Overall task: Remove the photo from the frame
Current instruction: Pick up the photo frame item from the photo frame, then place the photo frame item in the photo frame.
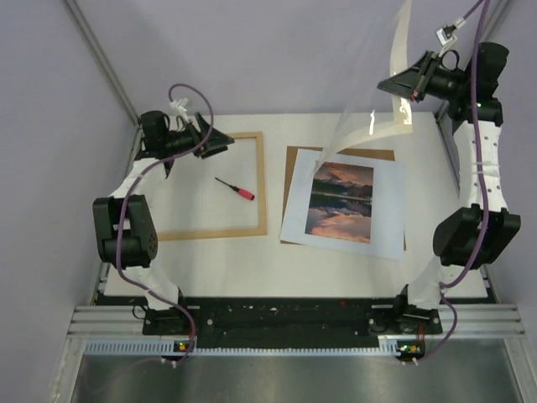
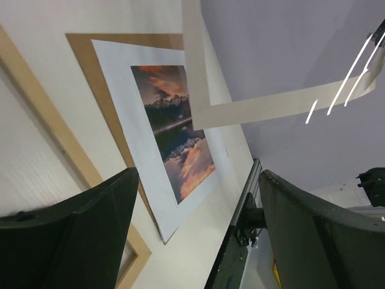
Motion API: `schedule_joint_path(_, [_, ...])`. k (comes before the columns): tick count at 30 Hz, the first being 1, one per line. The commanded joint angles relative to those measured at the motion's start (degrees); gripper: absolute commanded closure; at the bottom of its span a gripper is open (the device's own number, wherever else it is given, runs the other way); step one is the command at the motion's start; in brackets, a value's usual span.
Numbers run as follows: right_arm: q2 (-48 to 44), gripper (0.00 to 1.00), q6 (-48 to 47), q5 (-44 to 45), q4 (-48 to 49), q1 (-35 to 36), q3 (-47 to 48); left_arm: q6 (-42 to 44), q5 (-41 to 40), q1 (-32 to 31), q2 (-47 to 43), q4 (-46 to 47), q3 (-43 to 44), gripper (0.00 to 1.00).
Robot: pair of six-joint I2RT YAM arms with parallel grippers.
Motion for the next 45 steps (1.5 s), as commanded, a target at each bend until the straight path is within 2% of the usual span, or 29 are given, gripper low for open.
schedule_joint_path(1, [-3.8, 1.00, 23.4, -3.6, 33.4, 5.3, 0.4, -2.2, 4.3, 8.0, -5.8, 4.6, -4.7, 0.13])
schedule_joint_path(3, [-2.9, 1.00, 28.6, -2.9, 39.8, 8.5, 0.6, -0.6, 4.7, 11.1, -8.2, 2.6, -5.3, 0.12])
schedule_joint_path(8, [-0.2, 1.00, 36.0, 0.4, 48.6, 17.2, 4.1, 4.4, 5.5, 17.1, -13.8, -5.0, -5.7, 0.12])
schedule_joint_path(11, [2.7, 1.00, 41.6, 2.3, 56.7, 22.9, 6.3, 5.9, 6.1, 20.6, -15.8, -6.2, -6.0, 0.12])
schedule_joint_path(16, [8.2, 1.00, 48.7, 4.8, 66.8, 28.2, 11.0, 6.5, 7.2, 25.6, -19.4, -8.0, -7.5, 0.12])
schedule_joint_path(19, [11.4, 1.00, 55.4, 7.1, 75.5, 29.4, 8.9, 5.8, 7.7, 28.1, -21.5, -7.6, -9.1, 0.11])
schedule_joint_path(24, [17.8, 1.00, 55.0, 9.9, 82.0, 31.4, -0.5, 1.3, 8.6, 31.8, -26.0, -1.0, -12.7, 0.11])
schedule_joint_path(30, [25.9, 1.00, 46.4, 14.5, 86.3, 35.2, -20.3, -0.1, 10.2, 39.6, -30.4, 0.1, -13.9, 0.10])
schedule_joint_path(32, [28.8, 1.00, 40.7, 16.5, 82.1, 37.4, -24.7, -0.2, 10.8, 42.0, -30.8, 0.2, -13.9, 0.10])
schedule_joint_path(39, [36.5, 1.00, 35.4, 25.6, 71.9, 43.2, -31.3, 2.0, 11.5, 46.3, -31.0, -2.1, -15.1, 0.10])
schedule_joint_path(45, [37.0, 1.00, 36.8, 27.9, 72.8, 43.7, -33.2, 5.6, 11.8, 46.7, -30.8, -5.2, -15.9, 0.10])
